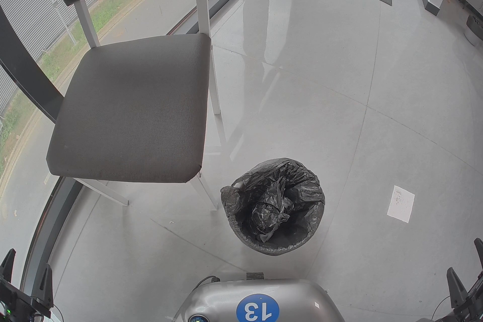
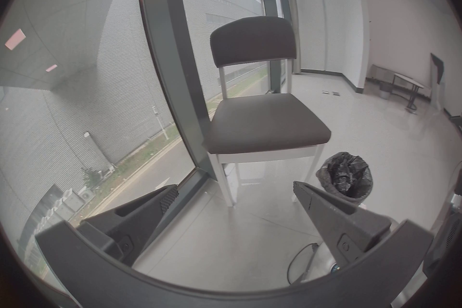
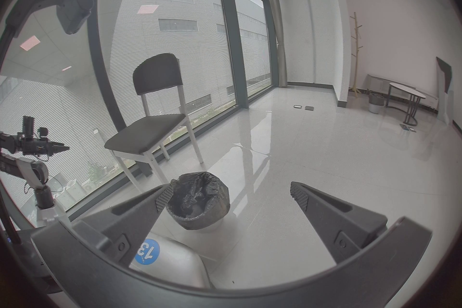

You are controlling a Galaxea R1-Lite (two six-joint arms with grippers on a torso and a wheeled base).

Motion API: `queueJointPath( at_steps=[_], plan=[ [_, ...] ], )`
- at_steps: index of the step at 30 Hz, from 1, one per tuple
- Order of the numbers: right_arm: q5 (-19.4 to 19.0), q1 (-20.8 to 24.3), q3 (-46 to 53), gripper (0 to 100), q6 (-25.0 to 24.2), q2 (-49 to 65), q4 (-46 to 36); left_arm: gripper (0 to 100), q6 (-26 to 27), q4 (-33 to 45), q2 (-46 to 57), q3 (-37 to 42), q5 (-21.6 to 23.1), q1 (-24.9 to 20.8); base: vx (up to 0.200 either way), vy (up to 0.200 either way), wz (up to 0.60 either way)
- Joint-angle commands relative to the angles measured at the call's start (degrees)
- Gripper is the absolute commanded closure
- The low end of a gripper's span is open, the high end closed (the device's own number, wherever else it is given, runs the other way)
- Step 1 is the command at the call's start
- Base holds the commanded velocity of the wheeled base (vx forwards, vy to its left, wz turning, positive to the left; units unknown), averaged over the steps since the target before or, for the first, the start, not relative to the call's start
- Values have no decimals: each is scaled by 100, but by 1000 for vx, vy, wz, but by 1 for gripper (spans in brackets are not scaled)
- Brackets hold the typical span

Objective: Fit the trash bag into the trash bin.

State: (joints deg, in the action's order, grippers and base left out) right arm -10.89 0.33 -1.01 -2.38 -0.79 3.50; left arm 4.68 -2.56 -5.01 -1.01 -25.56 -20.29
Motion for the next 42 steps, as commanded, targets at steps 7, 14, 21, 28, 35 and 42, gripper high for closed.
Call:
queueJointPath(
  at_steps=[7, 14, 21, 28, 35, 42],
  plan=[
    [-449, 2, 92, 0, 9, 79, 37, 0, -73, 19, -413, 75, -1, -476, 0, 0, 0],
    [-458, 2, 101, 0, 44, 79, 54, 0, -90, 36, -914, 66, -1, 851, 0, 0, 0],
    [-449, 2, 101, 0, 80, 79, 63, 0, -477, 361, -79, -48, 34, 2064, 0, 0, 0],
    [-449, 2, 101, 0, 71, 79, 54, 0, -618, 344, 264, -48, 87, 1914, 0, 0, 0],
    [-397, 2, 101, 0, 62, 79, 63, 0, -398, 300, 483, -39, 1748, 2020, 0, 0, 0],
    [-406, 2, 101, 0, 36, 79, 46, 0, -398, 458, 466, 22, 2671, 2011, 0, 0, 0]
  ],
)
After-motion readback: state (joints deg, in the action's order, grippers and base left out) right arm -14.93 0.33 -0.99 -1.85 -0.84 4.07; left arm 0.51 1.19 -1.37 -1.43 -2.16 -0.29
